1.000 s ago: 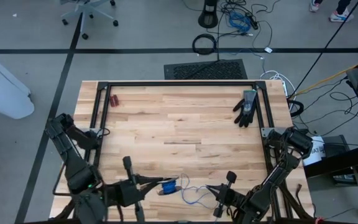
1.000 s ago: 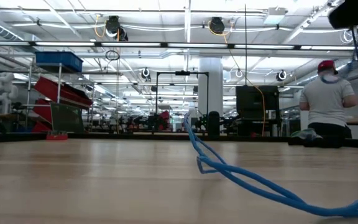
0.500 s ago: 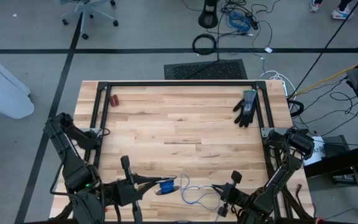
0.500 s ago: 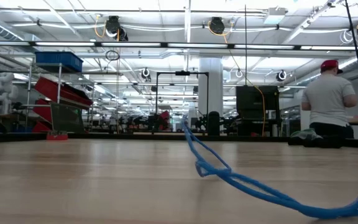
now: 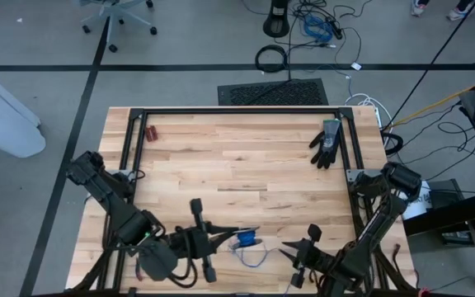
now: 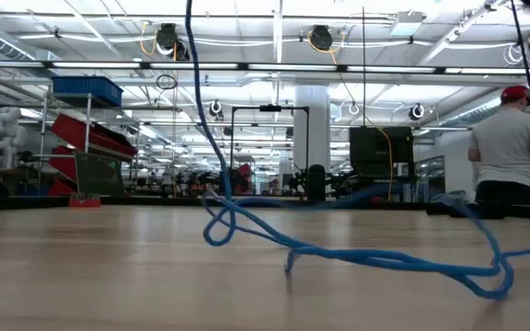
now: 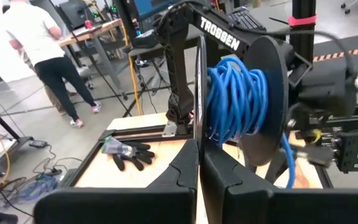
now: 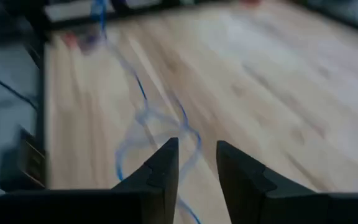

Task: Coil cords
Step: Coil the blue wire onto a spool

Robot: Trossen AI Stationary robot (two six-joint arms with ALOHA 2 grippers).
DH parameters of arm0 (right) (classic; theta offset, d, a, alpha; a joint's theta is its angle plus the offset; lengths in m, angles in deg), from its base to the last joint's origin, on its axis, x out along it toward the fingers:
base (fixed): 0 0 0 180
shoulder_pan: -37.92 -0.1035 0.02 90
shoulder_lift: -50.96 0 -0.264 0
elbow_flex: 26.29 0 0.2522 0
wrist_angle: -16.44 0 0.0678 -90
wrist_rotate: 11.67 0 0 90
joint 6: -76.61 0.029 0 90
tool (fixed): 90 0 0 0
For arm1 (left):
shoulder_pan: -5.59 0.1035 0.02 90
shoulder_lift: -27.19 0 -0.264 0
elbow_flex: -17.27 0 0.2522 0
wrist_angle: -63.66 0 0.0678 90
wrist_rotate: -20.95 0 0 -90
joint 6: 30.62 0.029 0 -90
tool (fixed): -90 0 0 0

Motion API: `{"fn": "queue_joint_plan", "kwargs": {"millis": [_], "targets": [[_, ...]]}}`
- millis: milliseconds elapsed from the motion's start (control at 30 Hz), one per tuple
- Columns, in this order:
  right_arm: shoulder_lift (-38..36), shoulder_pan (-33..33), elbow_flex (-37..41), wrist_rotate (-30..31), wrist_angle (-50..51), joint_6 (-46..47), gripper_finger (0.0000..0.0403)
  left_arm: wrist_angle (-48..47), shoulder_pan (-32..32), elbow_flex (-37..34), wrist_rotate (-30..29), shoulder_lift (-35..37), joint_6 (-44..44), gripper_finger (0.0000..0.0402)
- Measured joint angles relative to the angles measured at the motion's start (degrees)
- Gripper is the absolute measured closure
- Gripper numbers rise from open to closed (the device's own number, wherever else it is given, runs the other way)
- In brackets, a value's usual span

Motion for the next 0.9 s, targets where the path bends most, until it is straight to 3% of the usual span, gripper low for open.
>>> {"fn": "queue_joint_plan", "kwargs": {"millis": [167,267,633,900], "targets": [[0.30,-1.25,0.00,12.79,-11.55,-11.11,0.0305,0.31,1.88,0.00,3.37,-0.23,-1.21,0.0395],[0.42,-0.48,0.00,15.57,-17.86,-18.33,0.0305,0.07,2.68,0.00,5.11,-0.49,-1.58,0.0395],[0.44,6.94,0.00,2.66,-40.35,-48.88,0.0305,0.17,3.82,0.00,7.09,-0.43,-1.68,0.0395],[0.44,11.44,0.00,-2.62,-44.58,-53.83,0.0305,0.13,3.82,0.00,7.22,-0.43,-1.63,0.0395]]}}
